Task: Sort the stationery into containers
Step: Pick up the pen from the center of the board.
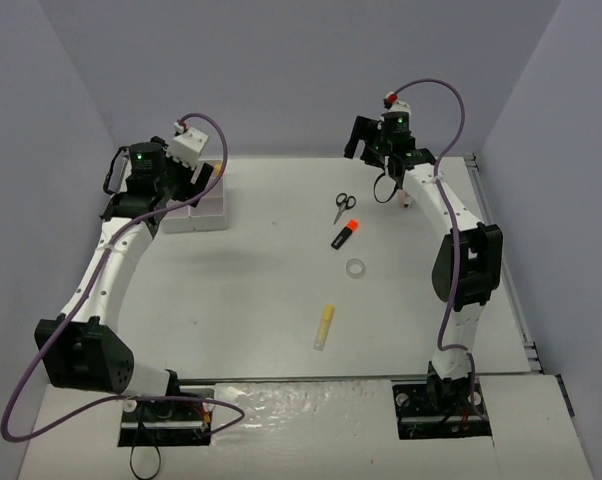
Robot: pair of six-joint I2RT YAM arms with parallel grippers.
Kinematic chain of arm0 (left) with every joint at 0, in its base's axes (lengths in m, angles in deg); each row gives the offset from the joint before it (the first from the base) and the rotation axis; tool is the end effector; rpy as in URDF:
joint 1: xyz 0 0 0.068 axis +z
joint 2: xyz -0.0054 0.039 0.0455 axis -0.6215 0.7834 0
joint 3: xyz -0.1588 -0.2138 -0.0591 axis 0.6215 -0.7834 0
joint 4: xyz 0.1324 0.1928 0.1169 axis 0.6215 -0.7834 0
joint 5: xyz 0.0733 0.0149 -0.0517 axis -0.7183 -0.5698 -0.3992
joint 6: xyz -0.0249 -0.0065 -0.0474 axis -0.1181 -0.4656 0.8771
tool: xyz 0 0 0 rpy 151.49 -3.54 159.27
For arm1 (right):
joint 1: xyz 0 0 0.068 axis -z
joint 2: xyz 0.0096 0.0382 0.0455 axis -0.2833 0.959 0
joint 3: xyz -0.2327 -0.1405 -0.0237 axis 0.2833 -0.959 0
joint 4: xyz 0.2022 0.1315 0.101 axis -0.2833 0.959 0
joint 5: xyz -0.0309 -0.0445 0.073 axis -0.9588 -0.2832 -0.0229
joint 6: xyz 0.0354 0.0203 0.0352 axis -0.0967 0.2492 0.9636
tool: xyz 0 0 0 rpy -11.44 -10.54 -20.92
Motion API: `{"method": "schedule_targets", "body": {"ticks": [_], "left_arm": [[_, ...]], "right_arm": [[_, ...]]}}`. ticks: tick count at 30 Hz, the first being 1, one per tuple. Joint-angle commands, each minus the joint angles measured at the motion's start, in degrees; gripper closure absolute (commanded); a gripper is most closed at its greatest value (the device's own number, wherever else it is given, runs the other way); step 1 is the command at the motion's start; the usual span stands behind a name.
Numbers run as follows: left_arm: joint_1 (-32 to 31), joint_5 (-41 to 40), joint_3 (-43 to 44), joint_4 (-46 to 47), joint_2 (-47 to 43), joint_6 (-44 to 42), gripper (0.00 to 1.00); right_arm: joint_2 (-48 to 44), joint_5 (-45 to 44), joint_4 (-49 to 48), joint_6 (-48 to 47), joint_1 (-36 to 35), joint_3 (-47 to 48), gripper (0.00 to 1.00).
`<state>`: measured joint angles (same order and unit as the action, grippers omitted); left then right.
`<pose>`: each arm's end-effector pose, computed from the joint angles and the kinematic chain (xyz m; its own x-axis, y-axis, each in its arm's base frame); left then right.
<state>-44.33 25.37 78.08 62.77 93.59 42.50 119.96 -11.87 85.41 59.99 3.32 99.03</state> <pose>0.3247 -0.0388 0.3909 -0.2190 0.3808 -0.8984 0.3412 0.8925 0.2951 0.4752 0.1132 0.3366 -0.3402 0.3001 -0.8912 -0.1719 0.9119 0.3727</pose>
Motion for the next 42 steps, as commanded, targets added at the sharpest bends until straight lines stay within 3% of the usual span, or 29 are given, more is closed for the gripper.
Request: {"method": "schedule_targets", "body": {"ticks": [1, 7, 12, 15, 18, 22, 29, 37, 42], "left_arm": [[-1.52, -0.22, 4.43, -6.39, 3.86, -4.93, 0.22], [-2.30, -1.97, 5.82, -3.68, 5.50, -0.53, 0.22], [-3.63, -0.88, 2.58, 1.26, 5.60, 4.77, 0.22], [-4.08, -0.87, 2.98, -1.05, 6.01, 8.52, 0.23], [-4.90, 0.22, 5.20, -7.48, 7.58, 10.34, 0.29], [-8.18, 0.45, 15.13, -17.35, 15.18, 5.80, 0.33], [-8.96, 2.09, 38.51, -35.97, 29.59, 4.79, 0.29], [-10.89, 6.99, 37.22, -34.40, 29.86, 5.42, 0.29], [-8.93, 6.90, 30.39, -29.97, 21.56, 7.38, 0.29]], "right_arm": [[-4.16, -5.18, 3.86, 3.15, 0.81, 2.00, 0.04], [-8.79, -9.75, 15.19, 5.11, 1.53, -2.15, 0.08], [-10.76, -8.24, 15.82, 6.17, 1.44, -11.14, 0.10], [-11.07, -10.02, 15.66, 6.74, 1.13, -13.33, 0.11], [-12.08, -11.22, 15.74, 8.92, 0.45, -15.01, 0.12], [-14.71, -7.81, 15.66, 9.25, -0.76, -15.74, 0.12], [-15.49, -6.01, 16.01, 11.11, -1.38, -16.44, 0.12], [-16.35, -8.07, 16.20, 12.44, -4.32, -16.34, 0.12], [-14.61, -9.71, 16.27, 8.78, -8.01, -14.35, 0.12]]}}
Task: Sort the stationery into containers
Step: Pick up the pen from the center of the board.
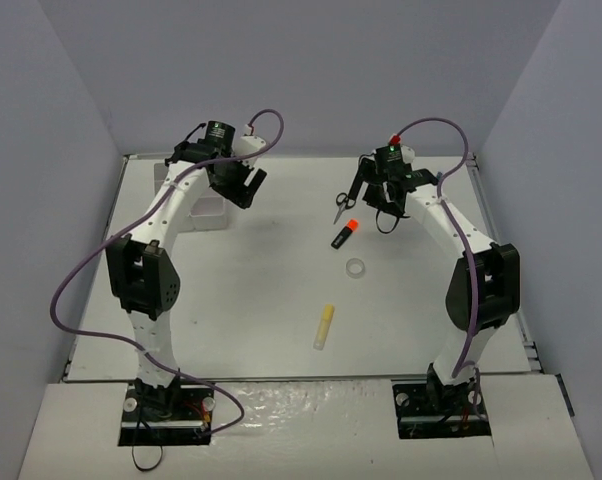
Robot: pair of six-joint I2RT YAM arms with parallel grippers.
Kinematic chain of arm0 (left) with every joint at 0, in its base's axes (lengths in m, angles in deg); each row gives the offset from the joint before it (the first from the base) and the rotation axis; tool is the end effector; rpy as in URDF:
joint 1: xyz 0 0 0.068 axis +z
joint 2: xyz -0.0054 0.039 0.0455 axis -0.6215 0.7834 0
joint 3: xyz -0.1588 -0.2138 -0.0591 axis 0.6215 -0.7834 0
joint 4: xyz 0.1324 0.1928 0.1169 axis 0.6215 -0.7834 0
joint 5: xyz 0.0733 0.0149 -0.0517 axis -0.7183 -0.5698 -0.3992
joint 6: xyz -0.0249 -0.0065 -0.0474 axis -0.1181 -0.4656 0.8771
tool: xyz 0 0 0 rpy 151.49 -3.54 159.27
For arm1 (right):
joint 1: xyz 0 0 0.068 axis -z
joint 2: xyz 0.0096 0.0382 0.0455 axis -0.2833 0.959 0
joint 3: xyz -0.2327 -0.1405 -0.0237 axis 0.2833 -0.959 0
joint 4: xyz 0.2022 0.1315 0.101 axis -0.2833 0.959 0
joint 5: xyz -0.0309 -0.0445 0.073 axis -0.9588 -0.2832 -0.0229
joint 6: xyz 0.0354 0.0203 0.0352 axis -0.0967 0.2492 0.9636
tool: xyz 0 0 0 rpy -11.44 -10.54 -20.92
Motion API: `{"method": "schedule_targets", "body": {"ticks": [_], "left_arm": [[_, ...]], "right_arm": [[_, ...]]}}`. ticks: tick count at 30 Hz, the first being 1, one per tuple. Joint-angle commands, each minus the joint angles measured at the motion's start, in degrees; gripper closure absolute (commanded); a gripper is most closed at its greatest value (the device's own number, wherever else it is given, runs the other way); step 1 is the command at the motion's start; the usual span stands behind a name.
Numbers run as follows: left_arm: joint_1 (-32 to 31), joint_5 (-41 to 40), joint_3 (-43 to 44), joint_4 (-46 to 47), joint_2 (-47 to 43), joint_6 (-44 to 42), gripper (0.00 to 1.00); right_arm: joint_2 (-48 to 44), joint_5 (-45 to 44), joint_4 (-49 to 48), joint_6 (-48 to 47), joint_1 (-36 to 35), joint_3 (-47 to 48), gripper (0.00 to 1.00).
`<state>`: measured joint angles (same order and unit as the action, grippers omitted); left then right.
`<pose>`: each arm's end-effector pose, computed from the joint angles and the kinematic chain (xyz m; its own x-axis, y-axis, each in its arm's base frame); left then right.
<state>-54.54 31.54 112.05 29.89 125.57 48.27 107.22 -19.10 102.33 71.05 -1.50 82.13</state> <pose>0.4162 -0.1296 0.3353 -0.5986 0.4393 -0.6698 0.6037 0.7970 -0.0168 0.3963 0.1260 0.3007 -0.6114 0.3700 -0.6995 0.0860 0.9098 0.4061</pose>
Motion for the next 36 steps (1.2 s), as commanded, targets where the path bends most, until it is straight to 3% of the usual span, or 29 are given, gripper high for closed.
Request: {"method": "schedule_targets", "body": {"ticks": [1, 5, 9, 15, 19, 28, 36], "left_arm": [[1.82, -0.15, -5.50, 4.05, -12.99, 1.18, 0.29], [3.28, -2.68, -14.04, 7.28, -22.04, -2.99, 0.29], [1.57, -3.85, -18.88, 8.41, -24.74, -6.19, 0.29], [-1.83, -3.94, -19.51, 9.92, -24.41, 0.95, 0.29], [-1.96, -2.50, -24.51, 12.47, -27.41, 4.41, 0.29], [-2.34, -3.79, -32.70, 12.36, -33.44, 3.91, 0.29], [-2.25, -5.71, -33.40, 12.97, -34.06, 3.99, 0.29]], "right_arm": [[-1.55, -2.61, -0.64, -2.93, -3.68, 2.79, 0.12], [0.91, -4.56, -0.73, -4.28, -5.71, 3.89, 0.12], [4.37, -5.18, -0.81, -0.63, -7.84, 5.25, 0.12], [5.78, -8.02, -0.64, 3.40, -10.15, 4.45, 0.13], [7.28, -9.61, -0.32, 5.75, -8.77, 0.69, 0.13], [13.87, -10.24, -0.20, 7.45, -5.43, 2.40, 0.19], [18.99, -10.16, -0.20, 7.19, -3.75, 3.06, 0.20]]}}
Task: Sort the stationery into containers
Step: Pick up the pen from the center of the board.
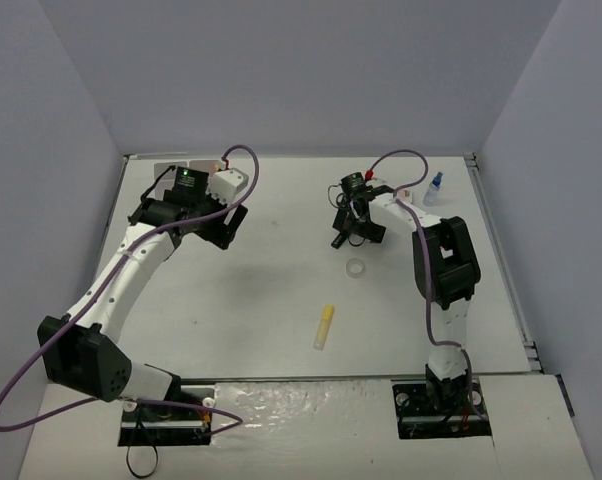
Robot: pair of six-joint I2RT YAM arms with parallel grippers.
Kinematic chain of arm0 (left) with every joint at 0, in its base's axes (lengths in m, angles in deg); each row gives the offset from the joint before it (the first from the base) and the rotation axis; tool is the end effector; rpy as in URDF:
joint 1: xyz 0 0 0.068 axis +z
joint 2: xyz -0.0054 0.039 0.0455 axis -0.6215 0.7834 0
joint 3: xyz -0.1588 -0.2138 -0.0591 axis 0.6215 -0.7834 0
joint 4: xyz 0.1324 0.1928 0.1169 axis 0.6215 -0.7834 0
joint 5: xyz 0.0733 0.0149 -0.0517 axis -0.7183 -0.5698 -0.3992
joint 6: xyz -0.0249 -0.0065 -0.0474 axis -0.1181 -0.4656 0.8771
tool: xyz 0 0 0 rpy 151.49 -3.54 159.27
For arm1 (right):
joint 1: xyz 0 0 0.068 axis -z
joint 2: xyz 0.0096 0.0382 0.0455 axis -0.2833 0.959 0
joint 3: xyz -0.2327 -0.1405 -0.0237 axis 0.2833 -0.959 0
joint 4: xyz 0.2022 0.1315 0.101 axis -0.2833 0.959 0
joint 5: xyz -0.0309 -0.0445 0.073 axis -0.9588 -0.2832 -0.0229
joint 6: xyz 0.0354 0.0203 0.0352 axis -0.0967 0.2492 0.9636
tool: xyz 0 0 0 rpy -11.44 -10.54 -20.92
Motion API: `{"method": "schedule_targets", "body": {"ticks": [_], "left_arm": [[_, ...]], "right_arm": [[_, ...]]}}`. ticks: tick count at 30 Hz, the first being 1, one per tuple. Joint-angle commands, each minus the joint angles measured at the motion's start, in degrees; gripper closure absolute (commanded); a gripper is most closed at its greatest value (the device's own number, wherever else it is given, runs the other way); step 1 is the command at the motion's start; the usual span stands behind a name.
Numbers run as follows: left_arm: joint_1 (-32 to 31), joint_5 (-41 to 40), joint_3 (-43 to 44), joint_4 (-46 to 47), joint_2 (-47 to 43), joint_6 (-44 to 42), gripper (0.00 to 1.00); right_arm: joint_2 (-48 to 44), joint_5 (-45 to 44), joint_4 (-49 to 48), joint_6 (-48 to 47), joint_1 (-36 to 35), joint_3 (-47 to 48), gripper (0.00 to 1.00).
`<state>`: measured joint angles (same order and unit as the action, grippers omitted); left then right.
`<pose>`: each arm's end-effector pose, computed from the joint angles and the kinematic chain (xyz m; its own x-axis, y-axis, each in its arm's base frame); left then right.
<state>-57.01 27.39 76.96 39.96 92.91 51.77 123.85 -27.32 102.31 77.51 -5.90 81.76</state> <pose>0.2838 -0.1022 0.3508 -0.5359 0.3930 -0.7472 0.5621 0.8265 0.0315 0.4203 0.1649 0.1782 -0.7358 0.3669 -0.5692 0.2680 0.9297 0.2528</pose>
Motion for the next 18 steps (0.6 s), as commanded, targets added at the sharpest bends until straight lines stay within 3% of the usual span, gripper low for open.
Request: {"method": "schedule_targets", "body": {"ticks": [1, 12, 15, 17, 18], "left_arm": [[0.22, -1.40, 1.84, 2.80, -1.29, 0.39, 0.29], [0.66, -2.76, 1.41, 3.17, -1.09, -1.43, 0.28], [0.70, -2.80, 1.54, 3.30, -0.96, -1.35, 0.28], [0.75, -2.89, 1.76, 3.52, -0.88, -1.17, 0.28], [0.75, -2.89, 1.78, 3.53, -0.86, -1.16, 0.28]], "right_arm": [[2.82, -1.99, -0.19, 0.73, 0.81, 4.30, 0.21], [6.33, 0.40, -0.23, -0.19, 0.03, 8.16, 0.26], [6.63, 0.79, -0.19, -0.11, 0.25, 7.73, 0.44], [7.01, 1.32, -0.19, -0.45, 0.30, 7.50, 0.68], [7.20, 1.35, -0.19, -0.80, 0.30, 7.51, 0.70]]}}
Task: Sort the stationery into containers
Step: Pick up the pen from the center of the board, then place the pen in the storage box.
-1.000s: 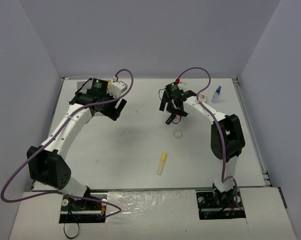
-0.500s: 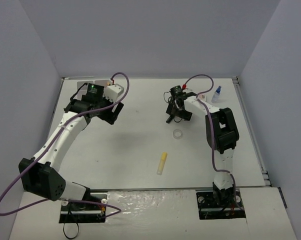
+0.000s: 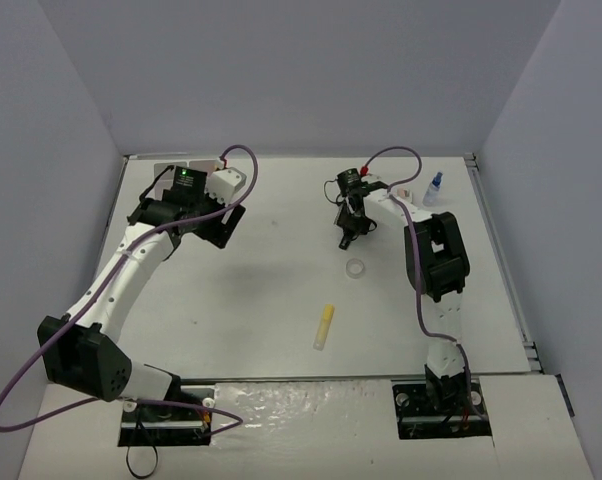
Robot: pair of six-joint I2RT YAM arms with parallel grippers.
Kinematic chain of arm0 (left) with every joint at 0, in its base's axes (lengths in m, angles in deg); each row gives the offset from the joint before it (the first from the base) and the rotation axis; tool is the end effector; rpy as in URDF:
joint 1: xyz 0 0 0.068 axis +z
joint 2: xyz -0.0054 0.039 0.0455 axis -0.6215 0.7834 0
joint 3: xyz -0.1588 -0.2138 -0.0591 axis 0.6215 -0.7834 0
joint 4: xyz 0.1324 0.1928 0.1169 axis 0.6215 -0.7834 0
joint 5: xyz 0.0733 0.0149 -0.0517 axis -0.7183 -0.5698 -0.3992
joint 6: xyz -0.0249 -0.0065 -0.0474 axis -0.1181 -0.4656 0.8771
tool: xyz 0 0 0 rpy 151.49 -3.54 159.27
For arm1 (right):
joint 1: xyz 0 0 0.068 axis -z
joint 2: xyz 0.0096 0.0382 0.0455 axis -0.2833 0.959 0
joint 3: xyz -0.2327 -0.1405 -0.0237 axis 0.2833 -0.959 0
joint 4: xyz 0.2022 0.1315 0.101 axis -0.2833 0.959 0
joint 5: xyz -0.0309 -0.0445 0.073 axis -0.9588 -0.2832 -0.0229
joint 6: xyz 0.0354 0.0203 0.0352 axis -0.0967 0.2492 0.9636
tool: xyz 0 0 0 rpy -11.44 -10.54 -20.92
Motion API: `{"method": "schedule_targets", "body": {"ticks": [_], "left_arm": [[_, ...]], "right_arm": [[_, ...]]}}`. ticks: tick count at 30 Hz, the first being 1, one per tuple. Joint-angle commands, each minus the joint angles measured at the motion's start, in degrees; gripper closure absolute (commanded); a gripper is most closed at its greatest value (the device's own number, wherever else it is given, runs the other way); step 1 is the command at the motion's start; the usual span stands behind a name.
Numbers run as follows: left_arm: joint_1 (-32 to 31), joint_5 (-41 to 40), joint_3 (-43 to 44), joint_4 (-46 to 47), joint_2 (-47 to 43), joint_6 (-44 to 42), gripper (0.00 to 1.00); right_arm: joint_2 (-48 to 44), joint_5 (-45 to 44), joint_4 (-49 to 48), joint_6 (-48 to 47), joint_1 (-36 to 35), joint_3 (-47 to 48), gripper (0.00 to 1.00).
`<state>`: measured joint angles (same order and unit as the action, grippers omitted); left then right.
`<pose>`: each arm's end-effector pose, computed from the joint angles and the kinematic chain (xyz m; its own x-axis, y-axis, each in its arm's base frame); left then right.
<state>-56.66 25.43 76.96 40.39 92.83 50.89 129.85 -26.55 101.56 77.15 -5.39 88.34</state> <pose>0.2851 -0.0995 0.3517 -0.5282 0.4032 -0.7472 0.5433 0.8368 0.0675 0.4460 0.1714 0.1676 -0.7272 0.3722 -0.5768 0.2595 0.9269 0.2711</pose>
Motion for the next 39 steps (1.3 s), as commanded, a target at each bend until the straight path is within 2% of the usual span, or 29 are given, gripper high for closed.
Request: {"method": "schedule_targets", "body": {"ticks": [1, 2, 3, 7, 12, 15, 17, 20, 21, 24, 28, 31, 39], "left_arm": [[0.40, -0.99, 1.88, 3.15, -0.68, -0.18, 0.28], [0.42, -1.04, 1.99, 3.15, -0.60, -0.01, 0.28], [0.48, -1.10, 2.11, 3.10, -0.54, 0.22, 0.28], [0.75, -0.18, 1.90, 3.14, -0.27, 0.98, 0.28], [0.89, 3.06, 1.40, 4.19, -0.16, 2.44, 0.28], [1.28, 7.83, 0.25, 7.63, -1.25, 3.37, 0.29], [2.12, 13.48, -1.51, 12.41, -2.91, 4.43, 0.29], [5.51, 21.68, -5.47, 26.08, -6.09, 12.38, 0.29], [6.62, 23.21, -6.31, 31.97, -6.98, 16.90, 0.30], [9.04, 25.93, -5.85, 41.19, -6.70, 24.75, 0.33], [9.37, 29.87, -1.26, 44.37, -4.16, 33.00, 0.32], [9.28, 32.43, -1.19, 50.27, -3.98, 41.63, 0.29], [9.27, 36.42, 0.01, 53.34, -4.39, 48.92, 0.25]], "right_arm": [[1.52, 0.79, 0.51, -0.81, -0.16, 1.04, 0.88], [1.72, 0.91, 0.45, -1.31, -0.10, 1.12, 0.98], [1.78, 0.91, 0.39, -1.93, -0.04, 1.18, 1.00], [-0.56, 2.37, -2.34, -7.57, 0.31, 1.97, 1.00], [-8.55, 7.13, -9.87, -14.38, 0.21, 3.79, 1.00], [-12.80, 10.34, -13.23, -16.37, -0.50, 5.29, 1.00], [-17.39, 15.49, -18.45, -19.17, -1.80, 4.34, 1.00], [-22.72, 23.76, -25.55, -25.95, -4.04, 2.16, 1.00], [-24.03, 25.16, -26.76, -28.03, -4.41, 0.89, 1.00], [-29.67, 29.00, -32.78, -31.72, -5.32, -3.37, 1.00], [-33.87, 28.69, -37.36, -37.95, -8.96, -7.57, 1.00], [-34.20, 27.41, -38.77, -43.76, -12.58, -8.40, 1.00], [-31.47, 22.30, -42.57, -44.25, -17.44, -7.01, 1.00]]}}
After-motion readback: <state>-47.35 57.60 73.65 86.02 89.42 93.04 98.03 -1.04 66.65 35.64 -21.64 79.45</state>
